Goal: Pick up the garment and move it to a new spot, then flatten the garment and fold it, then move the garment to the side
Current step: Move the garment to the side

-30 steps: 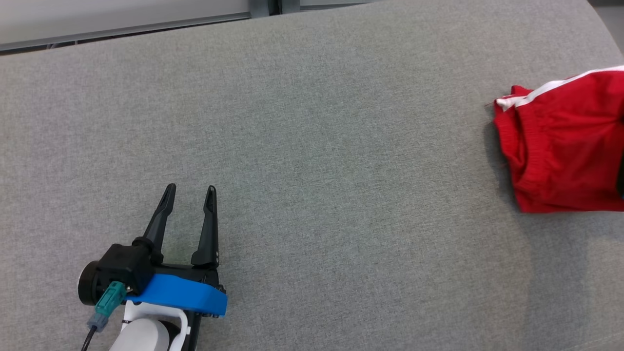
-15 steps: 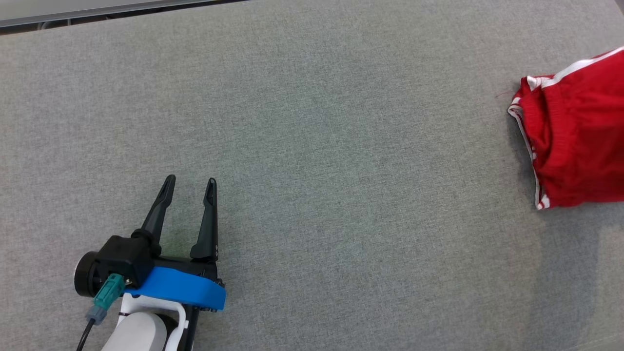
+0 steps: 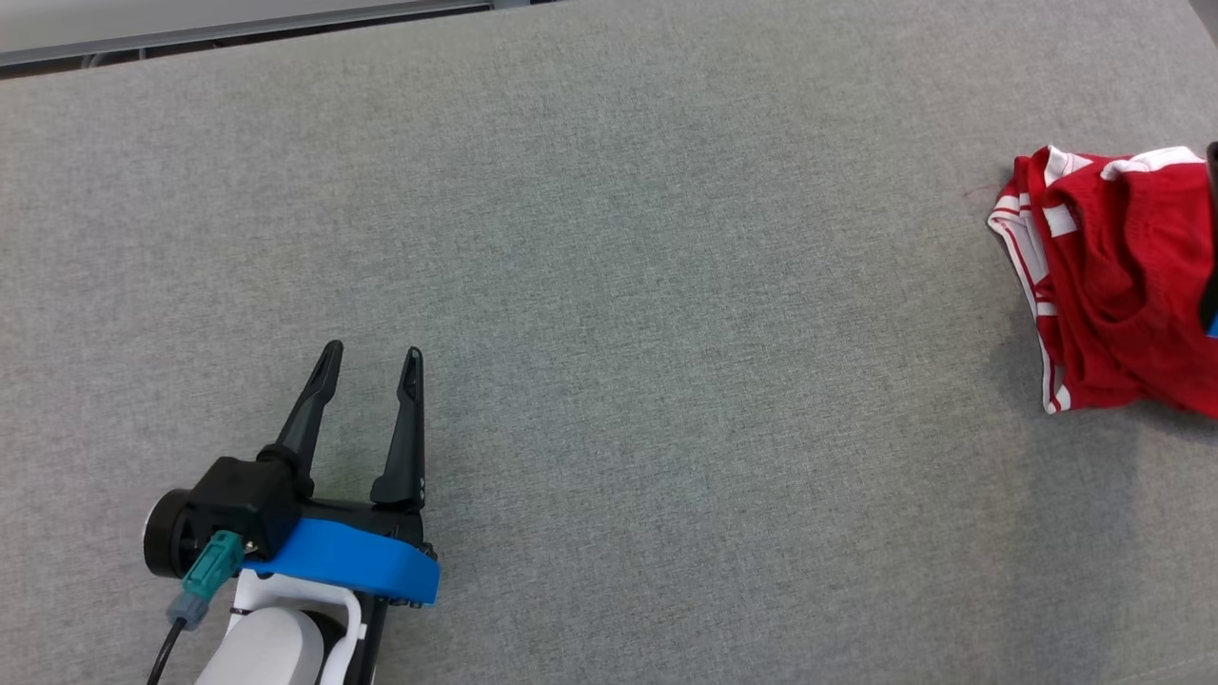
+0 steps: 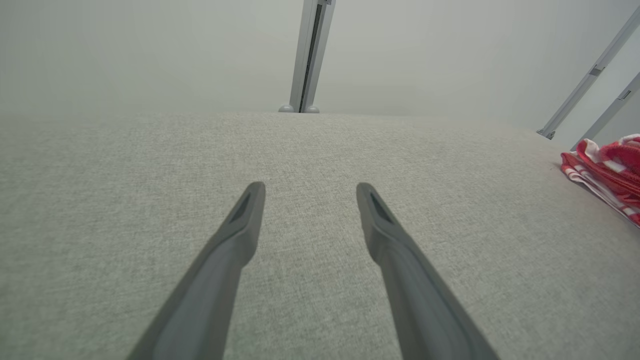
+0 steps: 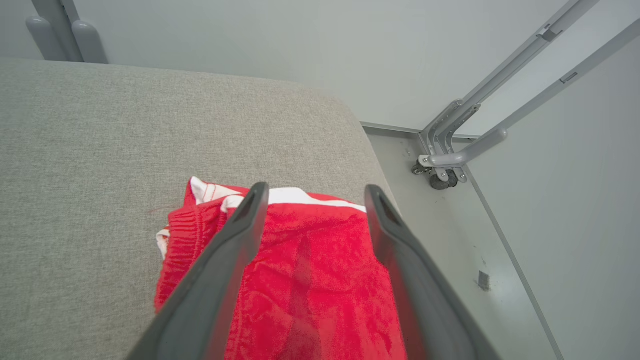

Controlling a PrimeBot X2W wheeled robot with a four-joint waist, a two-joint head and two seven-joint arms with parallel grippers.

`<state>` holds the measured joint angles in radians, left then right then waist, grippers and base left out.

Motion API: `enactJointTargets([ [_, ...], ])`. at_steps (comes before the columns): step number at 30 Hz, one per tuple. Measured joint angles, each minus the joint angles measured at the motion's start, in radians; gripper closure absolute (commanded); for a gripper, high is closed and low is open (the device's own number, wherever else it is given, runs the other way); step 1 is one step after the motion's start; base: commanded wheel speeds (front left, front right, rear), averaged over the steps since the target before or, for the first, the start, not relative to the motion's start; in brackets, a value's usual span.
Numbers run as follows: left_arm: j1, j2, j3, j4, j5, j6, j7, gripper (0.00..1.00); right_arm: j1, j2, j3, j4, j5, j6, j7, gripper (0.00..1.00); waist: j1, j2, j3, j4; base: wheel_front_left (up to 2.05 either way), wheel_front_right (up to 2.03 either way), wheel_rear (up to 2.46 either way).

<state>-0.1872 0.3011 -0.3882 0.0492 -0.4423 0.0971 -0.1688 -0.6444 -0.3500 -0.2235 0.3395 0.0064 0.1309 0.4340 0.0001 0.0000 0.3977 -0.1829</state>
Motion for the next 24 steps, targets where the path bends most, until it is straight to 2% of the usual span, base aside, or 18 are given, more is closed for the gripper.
enactJointTargets([
  [5,0.0,-0.001,0.012,0.008,-0.01,0.008,-0.015,0.0,-0.015,0.017,0.04,-0.002,0.003,0.0,-0.052,0.0,0.0,0.0,-0.026,0.014,0.0,0.0,0.0],
  [12,0.0,-0.013,0.028,0.044,-0.033,0.01,-0.037,0.0,-0.017,0.075,0.101,-0.003,0.012,0.0,-0.164,0.0,-0.0002,0.0,-0.091,0.058,0.0,0.0,0.0],
  [19,0.029,-0.025,0.061,0.106,-0.061,0.017,-0.069,0.0,0.055,0.176,0.159,0.0,0.022,0.0,-0.313,0.0,-0.0003,0.0,-0.18,0.126,0.0,0.0,0.0],
  [24,0.056,-0.042,0.087,0.142,-0.076,0.01,-0.084,0.0,0.15,0.258,0.163,0.006,-0.001,0.0,-0.417,0.0,-0.0003,0.0,-0.232,0.177,0.0,0.0,0.0],
])
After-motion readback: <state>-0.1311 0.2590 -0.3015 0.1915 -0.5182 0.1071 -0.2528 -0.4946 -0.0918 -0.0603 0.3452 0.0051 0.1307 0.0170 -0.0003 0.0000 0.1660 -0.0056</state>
